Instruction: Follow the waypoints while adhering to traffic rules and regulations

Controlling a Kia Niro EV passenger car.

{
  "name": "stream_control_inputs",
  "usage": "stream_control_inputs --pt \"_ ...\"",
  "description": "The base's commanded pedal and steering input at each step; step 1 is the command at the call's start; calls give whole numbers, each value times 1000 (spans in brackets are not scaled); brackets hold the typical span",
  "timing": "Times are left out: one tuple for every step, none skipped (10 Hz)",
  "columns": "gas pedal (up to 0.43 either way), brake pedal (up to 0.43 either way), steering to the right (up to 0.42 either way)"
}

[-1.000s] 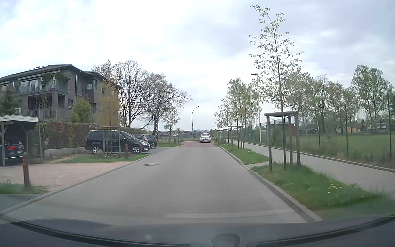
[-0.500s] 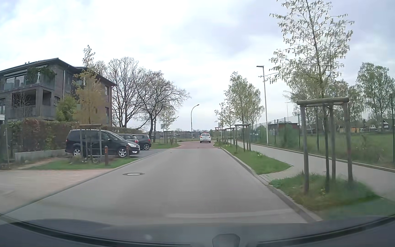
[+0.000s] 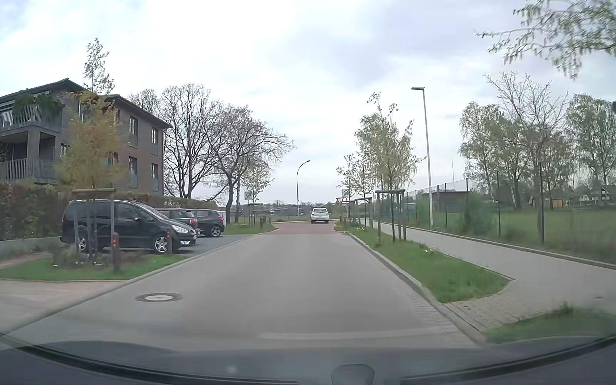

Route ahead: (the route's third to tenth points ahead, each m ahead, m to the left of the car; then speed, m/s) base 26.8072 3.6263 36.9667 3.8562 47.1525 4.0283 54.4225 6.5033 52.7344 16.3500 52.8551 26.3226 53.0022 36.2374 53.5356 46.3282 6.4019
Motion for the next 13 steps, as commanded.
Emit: stream_control_inputs --pt "110 0 -3" --pt "110 0 -6" --pt "110 0 -9" --pt "110 0 -12" --pt "110 0 -17" --pt "110 0 -19" --pt "110 0 -21" --pt "110 0 -22" --pt "110 0 -22" --pt "110 0 -23" --pt "110 0 -23" --pt "110 0 -23" --pt "110 0 -23"
